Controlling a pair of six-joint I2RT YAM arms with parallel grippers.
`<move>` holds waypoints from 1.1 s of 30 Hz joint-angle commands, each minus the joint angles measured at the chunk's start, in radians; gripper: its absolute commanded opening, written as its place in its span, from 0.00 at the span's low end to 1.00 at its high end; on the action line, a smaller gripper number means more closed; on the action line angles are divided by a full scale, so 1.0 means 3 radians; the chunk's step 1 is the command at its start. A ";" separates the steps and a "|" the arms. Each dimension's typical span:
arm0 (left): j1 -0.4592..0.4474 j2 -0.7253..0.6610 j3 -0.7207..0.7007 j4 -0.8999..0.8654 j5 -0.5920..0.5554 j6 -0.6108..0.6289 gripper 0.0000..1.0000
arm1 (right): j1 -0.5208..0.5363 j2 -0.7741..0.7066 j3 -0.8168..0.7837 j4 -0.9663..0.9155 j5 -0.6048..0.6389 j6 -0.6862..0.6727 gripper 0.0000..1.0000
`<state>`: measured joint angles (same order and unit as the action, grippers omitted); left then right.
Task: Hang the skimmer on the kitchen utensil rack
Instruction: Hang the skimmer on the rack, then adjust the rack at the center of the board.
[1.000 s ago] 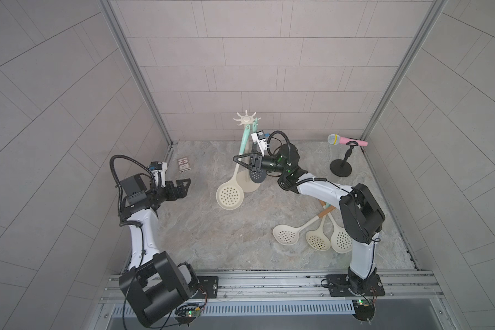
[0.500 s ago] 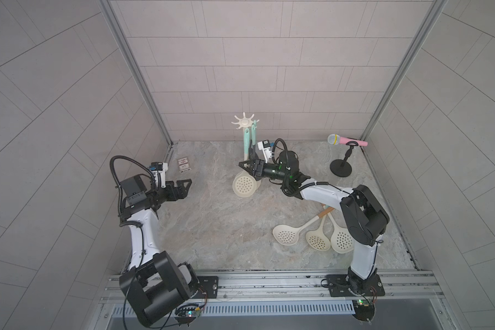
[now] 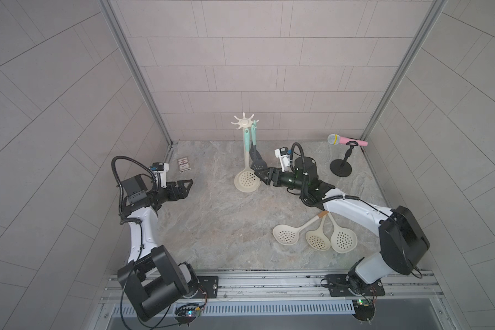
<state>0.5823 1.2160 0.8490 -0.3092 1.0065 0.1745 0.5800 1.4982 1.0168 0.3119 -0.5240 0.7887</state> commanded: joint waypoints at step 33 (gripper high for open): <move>-0.1947 0.1205 0.1530 0.0834 -0.0344 -0.0673 1.00 | -0.0157 -0.1338 -0.0605 -0.1654 0.0503 -0.0892 1.00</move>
<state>0.0109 1.5547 1.2701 -0.0902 0.9218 -0.0505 0.5373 1.1118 0.8429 -0.1917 -0.3904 0.5343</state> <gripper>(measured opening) 0.997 0.996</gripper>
